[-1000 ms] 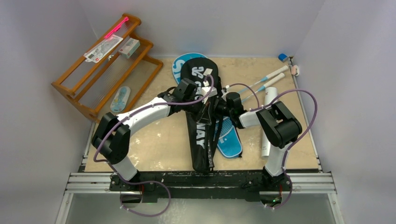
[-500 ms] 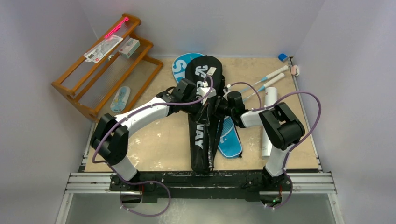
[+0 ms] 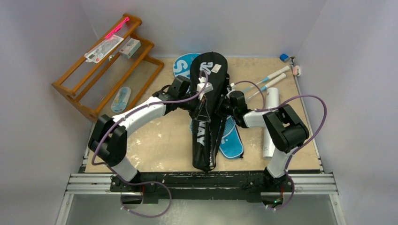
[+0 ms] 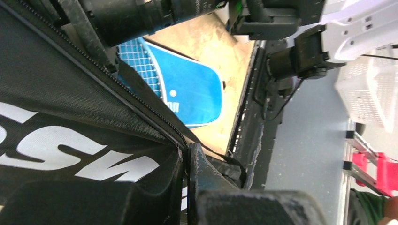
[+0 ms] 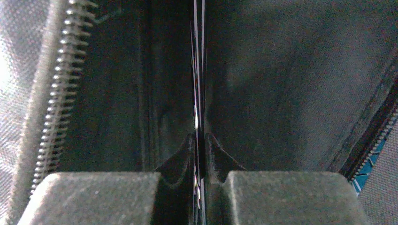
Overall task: Pack up the badminton gear
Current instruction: Place the racket in the racket bag.
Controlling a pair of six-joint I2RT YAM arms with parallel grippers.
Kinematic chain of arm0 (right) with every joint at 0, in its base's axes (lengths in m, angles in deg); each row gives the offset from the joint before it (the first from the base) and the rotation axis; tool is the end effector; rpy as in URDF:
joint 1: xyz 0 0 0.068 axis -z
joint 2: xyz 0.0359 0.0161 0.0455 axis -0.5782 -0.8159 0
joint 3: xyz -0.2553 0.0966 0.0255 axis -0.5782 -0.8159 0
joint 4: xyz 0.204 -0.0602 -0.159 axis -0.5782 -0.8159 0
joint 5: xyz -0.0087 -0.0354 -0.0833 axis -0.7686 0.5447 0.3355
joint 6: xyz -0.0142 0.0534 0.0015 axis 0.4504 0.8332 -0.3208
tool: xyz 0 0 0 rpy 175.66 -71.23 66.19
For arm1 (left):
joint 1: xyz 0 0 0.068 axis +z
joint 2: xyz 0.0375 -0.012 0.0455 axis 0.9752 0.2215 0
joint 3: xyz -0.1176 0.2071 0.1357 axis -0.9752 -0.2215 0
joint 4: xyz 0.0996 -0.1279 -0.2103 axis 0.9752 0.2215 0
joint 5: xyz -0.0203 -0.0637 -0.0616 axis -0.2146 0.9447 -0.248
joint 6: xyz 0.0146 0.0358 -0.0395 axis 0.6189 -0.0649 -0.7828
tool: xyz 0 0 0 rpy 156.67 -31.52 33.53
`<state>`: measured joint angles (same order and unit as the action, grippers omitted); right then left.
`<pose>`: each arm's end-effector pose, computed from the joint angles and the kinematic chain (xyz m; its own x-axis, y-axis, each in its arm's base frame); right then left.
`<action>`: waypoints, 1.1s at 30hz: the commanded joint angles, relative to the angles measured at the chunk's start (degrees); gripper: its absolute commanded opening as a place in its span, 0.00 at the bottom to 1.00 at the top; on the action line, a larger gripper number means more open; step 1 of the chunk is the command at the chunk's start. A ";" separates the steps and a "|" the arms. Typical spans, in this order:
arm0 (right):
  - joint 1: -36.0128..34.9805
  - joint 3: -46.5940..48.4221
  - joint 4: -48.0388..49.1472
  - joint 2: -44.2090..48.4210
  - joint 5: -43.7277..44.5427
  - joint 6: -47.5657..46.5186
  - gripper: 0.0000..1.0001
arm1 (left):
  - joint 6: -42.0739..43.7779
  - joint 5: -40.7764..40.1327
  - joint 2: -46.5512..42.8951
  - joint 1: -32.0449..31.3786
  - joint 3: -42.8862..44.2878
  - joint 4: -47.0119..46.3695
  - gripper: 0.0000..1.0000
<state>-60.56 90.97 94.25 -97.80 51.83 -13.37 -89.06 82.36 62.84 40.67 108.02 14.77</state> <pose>0.3239 0.1657 0.1486 -0.7414 0.5043 -0.4427 -0.1106 0.5589 0.8218 0.2729 -0.2360 0.2633 -0.6845 0.3811 -0.6215 0.7280 0.3118 -0.6106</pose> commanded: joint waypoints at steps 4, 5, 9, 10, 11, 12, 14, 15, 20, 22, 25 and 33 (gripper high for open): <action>-1.05 0.05 5.34 2.14 13.84 2.13 0.00 | -8.16 21.48 -1.88 -1.19 -1.60 -7.42 0.00; -1.56 0.13 5.40 2.14 14.39 2.67 0.01 | -7.42 19.08 -0.82 -1.24 -1.20 -5.51 0.00; -2.36 0.85 4.39 2.10 14.67 3.32 0.10 | -3.85 7.40 4.12 -1.35 2.29 3.46 0.00; -2.36 0.75 3.94 2.40 14.75 3.25 0.14 | -3.47 3.53 5.12 -1.36 2.89 5.21 0.00; -2.36 0.33 3.47 2.78 15.01 3.24 0.17 | -3.04 0.14 6.06 -1.43 3.55 6.88 0.00; -2.36 -0.35 3.14 3.29 15.25 3.17 0.22 | -2.85 -2.96 6.73 -1.51 3.99 7.92 0.00; -2.36 -1.61 2.84 4.68 15.19 3.03 0.28 | -2.99 -8.83 7.52 -1.84 4.07 8.99 0.00; -2.36 -2.14 2.58 5.36 15.20 2.92 0.30 | -3.00 -11.53 7.74 -2.01 4.29 9.42 0.00; -2.36 -3.51 -1.85 8.26 14.68 2.74 0.39 | -3.22 -16.84 8.70 -2.14 4.58 9.92 0.00; -2.36 -4.63 -3.44 9.84 13.68 2.87 0.40 | -3.26 -18.09 8.95 -2.14 4.84 10.39 0.00; -2.36 -7.30 -3.69 13.36 13.01 2.44 0.38 | -3.35 -19.68 7.98 -2.08 4.89 10.51 0.00; -3.24 -14.70 -8.20 23.81 2.84 -0.69 0.35 | -3.67 -17.17 2.70 -1.55 3.24 7.62 0.00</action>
<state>-62.83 79.78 88.44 -79.57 60.83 -11.53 -93.06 64.83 70.18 38.57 110.84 25.19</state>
